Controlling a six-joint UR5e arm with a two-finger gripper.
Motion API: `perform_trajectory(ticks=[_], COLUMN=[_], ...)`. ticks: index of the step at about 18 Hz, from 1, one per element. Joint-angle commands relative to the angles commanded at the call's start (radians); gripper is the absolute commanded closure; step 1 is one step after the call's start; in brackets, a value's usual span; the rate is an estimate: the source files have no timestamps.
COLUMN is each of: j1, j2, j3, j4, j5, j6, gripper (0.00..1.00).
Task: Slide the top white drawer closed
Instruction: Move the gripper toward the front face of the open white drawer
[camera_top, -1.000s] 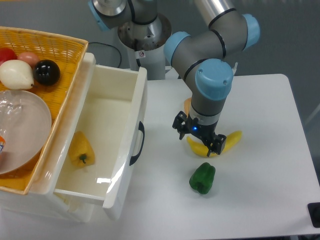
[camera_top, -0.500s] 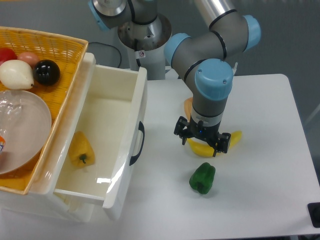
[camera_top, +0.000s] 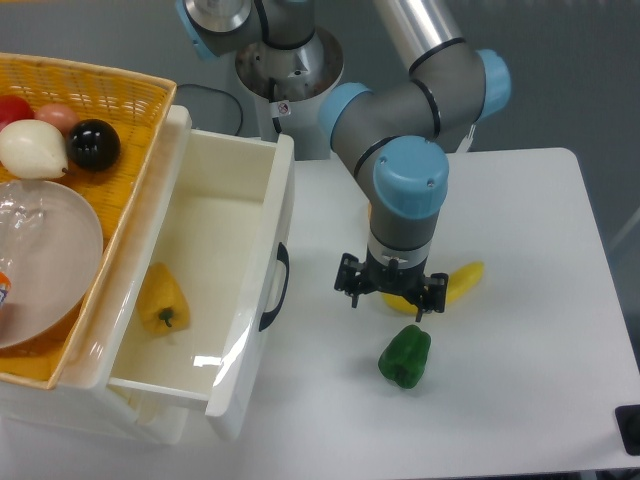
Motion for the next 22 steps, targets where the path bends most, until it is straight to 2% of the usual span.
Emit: perform_trajectory(ticks=[7,18,22], j1=[-0.017,-0.038,-0.038], j2=[-0.002,0.002,0.000], j3=[-0.012,-0.017,-0.014], j4=[-0.006,-0.020,-0.043], j5=[-0.060,-0.060,-0.074], j6=[-0.040,-0.041,-0.040], gripper=[0.00,0.00,0.00])
